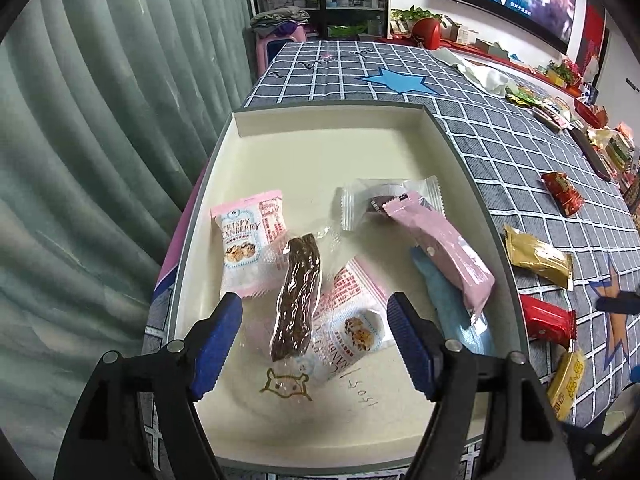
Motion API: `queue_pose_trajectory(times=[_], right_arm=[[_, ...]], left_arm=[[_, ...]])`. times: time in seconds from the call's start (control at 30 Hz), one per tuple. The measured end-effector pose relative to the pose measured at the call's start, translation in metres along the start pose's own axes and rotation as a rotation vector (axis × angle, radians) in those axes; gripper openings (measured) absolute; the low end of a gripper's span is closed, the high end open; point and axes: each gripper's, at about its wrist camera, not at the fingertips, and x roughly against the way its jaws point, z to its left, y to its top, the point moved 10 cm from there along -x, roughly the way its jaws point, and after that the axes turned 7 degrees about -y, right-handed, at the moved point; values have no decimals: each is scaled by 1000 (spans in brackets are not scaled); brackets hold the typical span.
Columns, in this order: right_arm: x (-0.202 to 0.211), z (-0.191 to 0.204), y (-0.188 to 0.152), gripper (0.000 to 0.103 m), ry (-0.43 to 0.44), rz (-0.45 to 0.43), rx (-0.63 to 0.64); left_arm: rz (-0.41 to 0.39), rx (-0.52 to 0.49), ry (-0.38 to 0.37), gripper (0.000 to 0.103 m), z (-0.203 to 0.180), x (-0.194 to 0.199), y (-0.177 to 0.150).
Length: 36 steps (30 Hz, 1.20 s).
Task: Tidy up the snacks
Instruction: 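Place the jerky and pink bar into the cream box, opening both tools, then grasp the yellow rice cracker packet with the left tool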
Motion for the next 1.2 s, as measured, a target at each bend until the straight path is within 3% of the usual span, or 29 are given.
queue_pose_trajectory(times=[0.1,0.17,0.2,0.27,0.4,0.5,0.57,0.67,0.77,0.83,0.93,1.0,1.07,1.13,1.2], right_arm=[[-19,-9,15,95,-16,1,-56],[-36,-21,28,95,-80,15,-88],[-45,-30,31,101,-131,33,-104],[-55,-51,37,103,-143,32,-210],[-69,-114,8,103,-155,112,-539],[-66,-172,-40,103,-255,195,-786],[-57,-182,-50,103,-213,166,-832],[-30,-155,-33,103,-19,32,-746],[5,-93,-11,103,111,-98,-462],[13,-51,-5,103,94,-113,-251],[4,-9,-2,103,38,-89,-74],[-8,7,-5,103,37,-63,-46],[-19,-3,-9,103,-1,-39,-70],[-24,-28,-15,103,-51,-23,-163],[-28,-77,-31,103,-169,28,-326]], left_arm=[[-4,3,-5,78,0,5,-3],[-8,1,-7,78,1,9,-4],[-9,1,-8,78,0,10,-5],[-10,-2,-9,78,-2,12,-5],[-14,-37,-4,78,-12,11,-4],[-17,-54,-19,78,-24,9,-2],[-20,-66,-32,78,-32,8,-2],[-12,-86,-30,78,-40,4,-1],[-5,-94,-35,78,-45,3,-2],[-2,-97,-29,78,-46,3,-3],[0,-93,-30,78,-47,6,-5],[-2,-98,-32,79,-49,10,-7],[-3,-107,-34,79,-53,12,-8],[-2,-124,-44,79,-60,14,-9],[-3,-149,-59,79,-71,15,-8]])
